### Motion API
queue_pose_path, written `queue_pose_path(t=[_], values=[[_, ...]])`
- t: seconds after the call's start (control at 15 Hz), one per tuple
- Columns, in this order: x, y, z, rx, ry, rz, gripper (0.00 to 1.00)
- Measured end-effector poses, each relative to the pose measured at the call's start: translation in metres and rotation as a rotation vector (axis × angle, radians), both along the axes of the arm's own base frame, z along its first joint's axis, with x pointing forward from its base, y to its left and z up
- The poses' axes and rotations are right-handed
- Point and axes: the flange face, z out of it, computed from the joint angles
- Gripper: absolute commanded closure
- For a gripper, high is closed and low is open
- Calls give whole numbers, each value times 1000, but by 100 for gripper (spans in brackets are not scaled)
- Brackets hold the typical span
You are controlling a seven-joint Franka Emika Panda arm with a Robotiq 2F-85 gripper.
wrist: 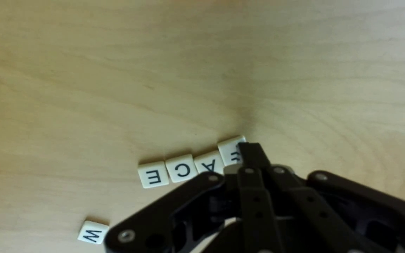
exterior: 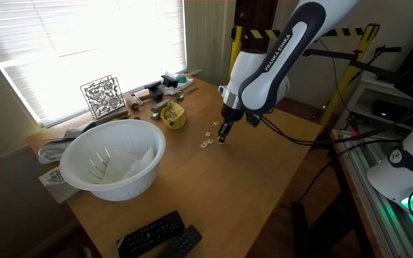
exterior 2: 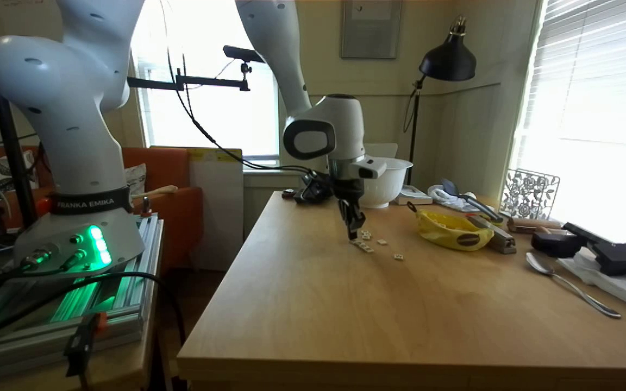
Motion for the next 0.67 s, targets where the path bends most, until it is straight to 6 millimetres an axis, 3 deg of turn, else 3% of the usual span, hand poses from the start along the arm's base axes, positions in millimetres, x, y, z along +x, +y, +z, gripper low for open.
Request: queue_pose_path(t=[0.67], values=[[0,6,-2,6,3,10,100]])
